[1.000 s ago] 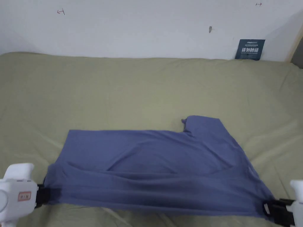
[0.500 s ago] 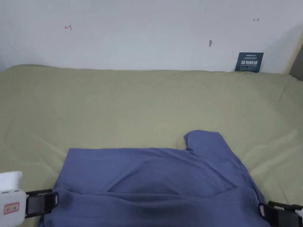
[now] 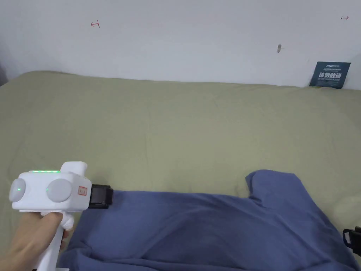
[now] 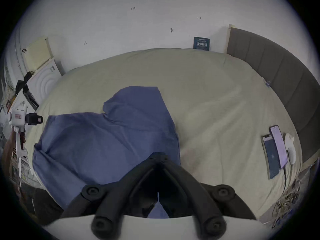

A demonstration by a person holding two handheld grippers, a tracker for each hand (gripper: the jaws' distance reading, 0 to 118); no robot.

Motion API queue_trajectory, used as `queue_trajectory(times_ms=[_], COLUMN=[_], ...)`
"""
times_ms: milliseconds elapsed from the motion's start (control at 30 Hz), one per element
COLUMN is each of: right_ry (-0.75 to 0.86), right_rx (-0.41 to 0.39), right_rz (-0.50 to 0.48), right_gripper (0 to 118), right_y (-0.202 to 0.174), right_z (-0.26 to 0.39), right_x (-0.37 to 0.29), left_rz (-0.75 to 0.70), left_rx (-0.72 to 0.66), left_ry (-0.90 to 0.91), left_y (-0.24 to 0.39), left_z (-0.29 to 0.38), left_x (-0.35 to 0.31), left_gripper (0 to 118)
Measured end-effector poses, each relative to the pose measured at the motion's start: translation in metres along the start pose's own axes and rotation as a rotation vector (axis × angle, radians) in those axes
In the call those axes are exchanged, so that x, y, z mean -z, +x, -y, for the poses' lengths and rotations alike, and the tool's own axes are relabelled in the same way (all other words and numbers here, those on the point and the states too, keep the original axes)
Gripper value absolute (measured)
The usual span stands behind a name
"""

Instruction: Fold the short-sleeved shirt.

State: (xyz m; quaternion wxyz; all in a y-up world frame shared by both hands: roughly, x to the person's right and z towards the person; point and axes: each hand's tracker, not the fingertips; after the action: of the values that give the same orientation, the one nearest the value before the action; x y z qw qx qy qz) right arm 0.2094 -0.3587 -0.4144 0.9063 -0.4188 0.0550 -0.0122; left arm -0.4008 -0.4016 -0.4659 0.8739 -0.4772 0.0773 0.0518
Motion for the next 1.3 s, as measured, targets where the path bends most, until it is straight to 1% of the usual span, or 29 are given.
queue_trajectory(times_ms=[33,133,167,200,267,300,333,367,400,433,467,500,533,567,600,700,767,800,833,867,900,933,967,1000,1067,1133,1167,1267,1300], right_ry=[-0.001,-0.021,-0.023,-0.032,-0.042,-0.046,-0.050,-0.050,-0.052,-0.052,-0.049,-0.056,-0.071,-0.087,-0.096,-0.166,-0.214,-0.227,-0.239,-0.232,-0.224,-0.191,-0.157,-0.133,-0.068,-0.052,-0.044,-0.002,0.024], right_rx=[-0.003,-0.016,-0.020,-0.020,-0.011,-0.005,-0.004,-0.007,-0.009,-0.014,-0.013,-0.001,0.026,0.019,0.011,-0.057,-0.076,-0.068,-0.062,-0.060,-0.069,-0.081,-0.056,-0.018,-0.036,-0.047,-0.049,-0.038,-0.041], right_rz=[-0.005,-0.004,0.000,0.006,0.009,0.016,0.017,0.017,0.018,0.017,0.006,-0.014,-0.044,-0.040,-0.052,-0.005,0.003,0.005,0.007,0.011,0.024,0.038,-0.008,-0.066,-0.054,-0.064,-0.075,-0.111,-0.112], right_gripper=[1,1,1,1,1,1,1,1,1,4,18,49,85,97,97,97,97,94,84,84,79,69,50,0,1,1,1,1,1], right_y=[0.001,0.002,0.004,0.006,0.010,0.012,0.014,0.016,0.017,0.019,0.020,0.023,0.022,0.023,0.022,0.018,0.014,0.015,0.017,0.020,0.017,0.018,0.021,0.023,0.029,0.037,0.025,0.032,0.025], right_z=[-0.001,-0.007,-0.008,-0.010,-0.014,-0.018,-0.020,-0.025,-0.031,-0.036,-0.040,-0.048,-0.052,-0.056,-0.061,-0.070,-0.069,-0.068,-0.067,-0.065,-0.063,-0.062,-0.062,-0.060,-0.056,-0.054,-0.056,-0.051,-0.048], right_x=[0.006,0.028,0.034,0.039,0.049,0.053,0.056,0.060,0.062,0.064,0.065,0.069,0.072,0.079,0.086,0.111,0.126,0.134,0.139,0.139,0.135,0.125,0.115,0.104,0.074,0.044,0.037,-0.004,-0.017], left_rz=[-0.022,-0.084,-0.063,-0.058,-0.054,-0.037,-0.047,-0.025,-0.021,-0.036,-0.028,-0.029,-0.031,-0.025,-0.020,-0.010,-0.013,-0.014,-0.016,-0.017,-0.022,-0.024,-0.020,-0.012,-0.005,0.020,0.022,0.043,0.055], left_rx=[0.001,-0.014,-0.013,-0.011,0.010,0.016,0.024,0.042,0.041,0.047,0.067,0.064,0.061,0.049,0.032,0.021,0.032,0.035,0.039,0.040,0.046,0.050,0.052,0.052,0.041,0.043,0.047,0.035,0.036], left_ry=[0.018,-0.048,-0.069,-0.077,-0.074,-0.060,-0.059,-0.049,-0.043,-0.035,-0.041,-0.044,-0.048,-0.051,-0.051,-0.054,-0.054,-0.058,-0.058,-0.060,-0.060,-0.057,-0.052,-0.028,-0.018,0.006,0.017,0.058,0.072], left_y=[0.004,0.002,0.003,0.004,0.008,0.017,0.020,0.022,0.024,0.030,0.030,0.029,0.029,0.029,0.028,0.027,0.028,0.028,0.029,0.029,0.030,0.030,0.029,0.027,0.023,0.017,0.016,0.007,0.004], left_z=[-0.002,-0.014,-0.016,-0.016,-0.015,-0.010,-0.010,-0.009,-0.008,-0.008,-0.008,-0.008,-0.008,-0.009,-0.009,-0.010,-0.010,-0.010,-0.011,-0.011,-0.010,-0.009,-0.009,-0.008,-0.006,-0.003,-0.001,0.012,0.018], left_x=[0.005,0.039,0.046,0.050,0.047,0.034,0.029,0.025,0.022,0.019,0.019,0.020,0.021,0.020,0.018,0.018,0.018,0.018,0.020,0.019,0.016,0.012,0.008,0.000,-0.014,-0.033,-0.042,-0.078,-0.091], left_gripper=[118,118,117,112,79,72,45,7,1,1,1,1,1,1,1,1,1,1,1,1,1,1,1,1,1,1,1,1,1])
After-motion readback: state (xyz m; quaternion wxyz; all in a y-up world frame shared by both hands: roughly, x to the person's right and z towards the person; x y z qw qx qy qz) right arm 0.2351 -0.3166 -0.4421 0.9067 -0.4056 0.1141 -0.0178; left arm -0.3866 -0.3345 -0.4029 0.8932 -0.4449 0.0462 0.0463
